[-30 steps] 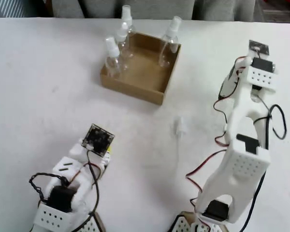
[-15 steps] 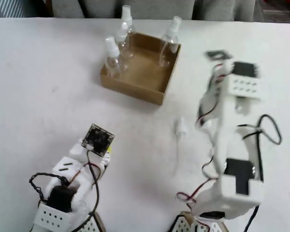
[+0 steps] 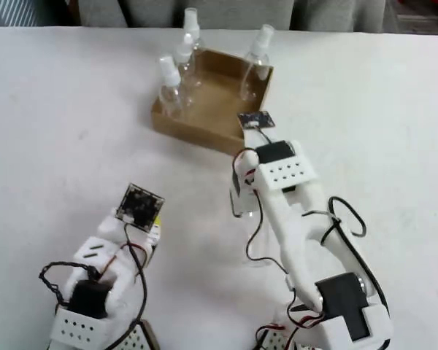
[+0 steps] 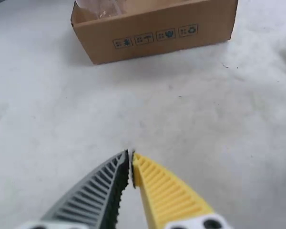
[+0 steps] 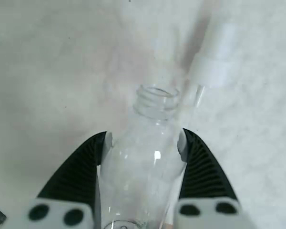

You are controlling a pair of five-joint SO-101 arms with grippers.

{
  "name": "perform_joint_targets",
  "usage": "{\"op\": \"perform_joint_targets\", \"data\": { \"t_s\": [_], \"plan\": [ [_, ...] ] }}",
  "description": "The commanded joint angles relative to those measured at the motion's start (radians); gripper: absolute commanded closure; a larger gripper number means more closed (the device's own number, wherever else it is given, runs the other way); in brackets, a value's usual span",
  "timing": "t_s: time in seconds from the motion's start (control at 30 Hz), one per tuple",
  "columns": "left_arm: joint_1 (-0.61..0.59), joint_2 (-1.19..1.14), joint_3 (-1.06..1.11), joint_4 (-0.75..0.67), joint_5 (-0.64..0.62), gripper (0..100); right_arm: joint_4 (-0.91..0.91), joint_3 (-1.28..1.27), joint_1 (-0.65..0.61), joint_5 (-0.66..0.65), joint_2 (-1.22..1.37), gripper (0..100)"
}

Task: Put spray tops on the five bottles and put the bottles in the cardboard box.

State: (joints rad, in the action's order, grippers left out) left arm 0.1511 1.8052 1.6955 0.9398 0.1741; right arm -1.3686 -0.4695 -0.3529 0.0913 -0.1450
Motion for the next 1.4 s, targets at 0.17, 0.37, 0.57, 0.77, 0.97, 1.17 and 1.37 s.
{"op": "perform_joint_targets", "data": {
  "t_s": [0.17, 0.37, 0.57, 0.77, 0.97, 1.17, 1.37],
  "plan": [
    [-0.01, 0.01, -0.002, -0.02, 0.005, 98, -0.019, 0.0, 0.311, -0.47, -0.045, 98.1],
    [-0.01, 0.01, -0.002, -0.02, 0.005, 98, 0.111, 0.002, 0.704, -0.779, -0.042, 98.1],
    [-0.005, 0.01, -0.002, -0.02, 0.005, 98, 0.311, -0.04, 1.004, -0.957, -0.01, 98.1],
    [-0.005, 0.01, -0.002, -0.02, 0.005, 98, 0.383, -0.044, 1.081, -1.039, 0.111, 87.9],
    [-0.005, 0.01, -0.002, -0.018, 0.005, 98, 0.372, 0.029, 1.081, -1.033, 0.176, 80.8],
    [-0.01, 0.01, -0.002, -0.018, 0.005, 98, 0.242, 0.141, 1.082, -1.031, 0.174, 80.4],
    [-0.012, 0.01, -0.002, -0.018, 0.005, 98, 0.205, 0.178, 1.082, -1.031, 0.18, 80.3]
  ]
}}
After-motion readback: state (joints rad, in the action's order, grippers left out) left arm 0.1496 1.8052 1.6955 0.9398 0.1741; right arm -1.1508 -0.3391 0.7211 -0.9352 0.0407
